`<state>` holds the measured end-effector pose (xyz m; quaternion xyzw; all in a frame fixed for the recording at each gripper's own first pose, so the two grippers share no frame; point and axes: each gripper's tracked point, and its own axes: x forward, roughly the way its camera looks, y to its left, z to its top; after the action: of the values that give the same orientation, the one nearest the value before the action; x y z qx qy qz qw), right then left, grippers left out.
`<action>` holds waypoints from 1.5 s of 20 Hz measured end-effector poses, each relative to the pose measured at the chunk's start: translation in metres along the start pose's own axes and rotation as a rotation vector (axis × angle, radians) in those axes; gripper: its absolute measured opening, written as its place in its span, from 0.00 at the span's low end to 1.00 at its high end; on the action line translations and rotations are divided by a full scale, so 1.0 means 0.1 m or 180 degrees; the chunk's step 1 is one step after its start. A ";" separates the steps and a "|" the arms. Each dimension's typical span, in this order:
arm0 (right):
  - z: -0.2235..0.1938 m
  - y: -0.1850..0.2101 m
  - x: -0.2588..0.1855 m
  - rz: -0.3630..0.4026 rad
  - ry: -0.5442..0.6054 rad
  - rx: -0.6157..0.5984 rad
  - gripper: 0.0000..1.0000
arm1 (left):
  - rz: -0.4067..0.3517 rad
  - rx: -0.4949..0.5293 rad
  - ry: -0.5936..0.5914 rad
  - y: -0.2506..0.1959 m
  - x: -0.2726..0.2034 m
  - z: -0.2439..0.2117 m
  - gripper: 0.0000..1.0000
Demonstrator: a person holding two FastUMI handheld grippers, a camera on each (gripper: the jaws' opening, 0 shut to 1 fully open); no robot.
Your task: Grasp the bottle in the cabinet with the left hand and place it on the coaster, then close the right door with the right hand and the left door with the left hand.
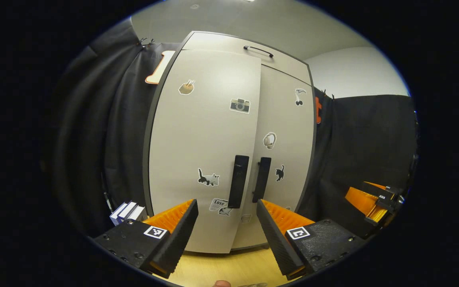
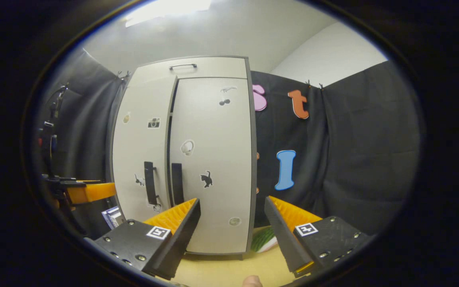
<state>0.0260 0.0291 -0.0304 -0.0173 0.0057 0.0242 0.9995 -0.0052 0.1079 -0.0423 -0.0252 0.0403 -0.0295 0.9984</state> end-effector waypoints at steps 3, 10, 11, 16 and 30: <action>0.00 -0.01 -0.02 -0.0002 -0.0003 -0.0014 0.98 | -0.0003 -0.0002 -0.0016 -0.02 -0.01 0.02 0.94; 0.01 -0.01 -0.02 0.0011 -0.0012 0.0002 0.98 | -0.0002 0.0042 -0.0010 -0.05 -0.02 0.02 0.94; 0.01 -0.02 -0.02 0.0009 -0.0018 0.0003 0.98 | -0.0002 0.0042 -0.0009 -0.05 -0.02 0.03 0.94; 0.00 -0.03 -0.01 0.0003 -0.0009 -0.0003 0.98 | -0.0007 0.0048 -0.0005 -0.06 0.00 0.02 0.94; 0.00 -0.01 0.07 0.0033 -0.0019 -0.0023 0.98 | -0.0008 0.0090 0.0016 -0.09 0.08 0.02 0.94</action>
<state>0.0332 0.0279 -0.0306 -0.0209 0.0026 0.0294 0.9993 0.0025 0.0985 -0.0409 -0.0111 0.0424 -0.0315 0.9985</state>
